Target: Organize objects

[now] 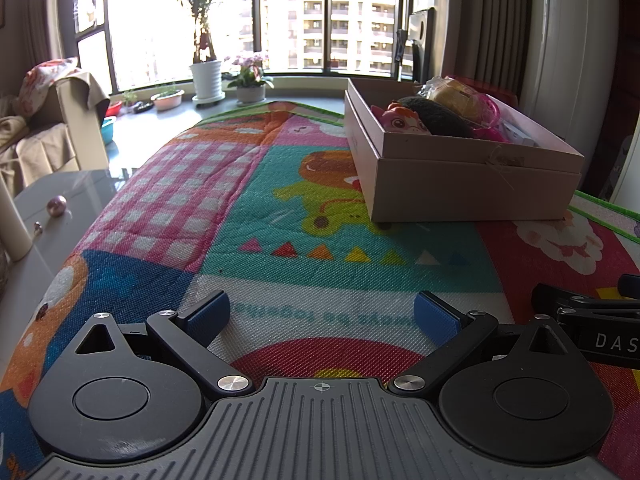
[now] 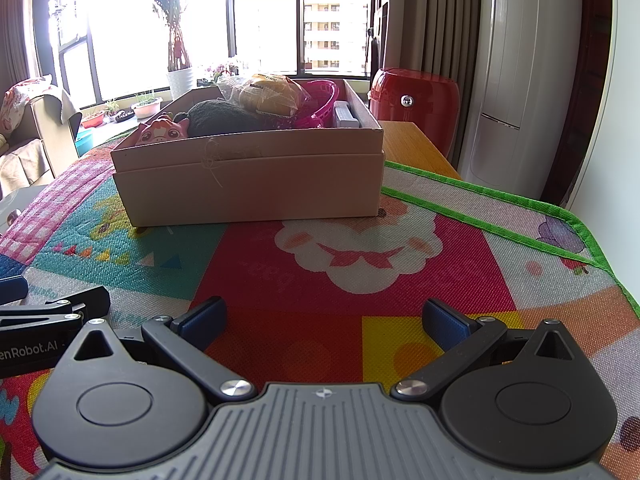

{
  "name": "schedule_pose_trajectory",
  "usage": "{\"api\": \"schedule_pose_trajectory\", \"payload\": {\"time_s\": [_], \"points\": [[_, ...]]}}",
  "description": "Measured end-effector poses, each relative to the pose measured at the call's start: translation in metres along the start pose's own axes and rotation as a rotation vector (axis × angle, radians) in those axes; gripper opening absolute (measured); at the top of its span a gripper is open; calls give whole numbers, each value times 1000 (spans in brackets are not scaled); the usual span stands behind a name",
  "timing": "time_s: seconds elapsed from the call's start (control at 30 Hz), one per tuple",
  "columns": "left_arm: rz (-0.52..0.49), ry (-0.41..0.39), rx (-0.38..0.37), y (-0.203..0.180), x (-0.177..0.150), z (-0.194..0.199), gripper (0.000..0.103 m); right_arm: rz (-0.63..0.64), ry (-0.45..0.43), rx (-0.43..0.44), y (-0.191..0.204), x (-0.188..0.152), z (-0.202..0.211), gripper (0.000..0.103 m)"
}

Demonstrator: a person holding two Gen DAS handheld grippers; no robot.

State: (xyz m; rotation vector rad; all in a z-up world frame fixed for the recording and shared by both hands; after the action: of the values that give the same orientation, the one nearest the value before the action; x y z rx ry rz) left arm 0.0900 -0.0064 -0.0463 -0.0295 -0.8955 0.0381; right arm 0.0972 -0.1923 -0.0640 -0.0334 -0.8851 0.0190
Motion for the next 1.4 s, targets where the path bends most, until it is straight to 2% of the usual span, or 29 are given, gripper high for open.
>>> {"api": "schedule_pose_trajectory", "payload": {"time_s": [1.4], "points": [[-1,1,1,1,0,-1,101,0,0,0,0,0,0,103]]}}
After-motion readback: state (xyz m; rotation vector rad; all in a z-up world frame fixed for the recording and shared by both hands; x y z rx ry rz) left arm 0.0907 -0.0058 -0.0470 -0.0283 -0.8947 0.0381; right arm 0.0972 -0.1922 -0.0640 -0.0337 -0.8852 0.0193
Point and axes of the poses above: each gripper's, at about its wrist camera, not at the fingertips, and z roughly against the way its jaws point, y to its left, x to its top, the point moved 9 cm from there along -z, roughly the way its jaws point, and after that the axes turned 4 degrees about -x, right-handed, at the moved point
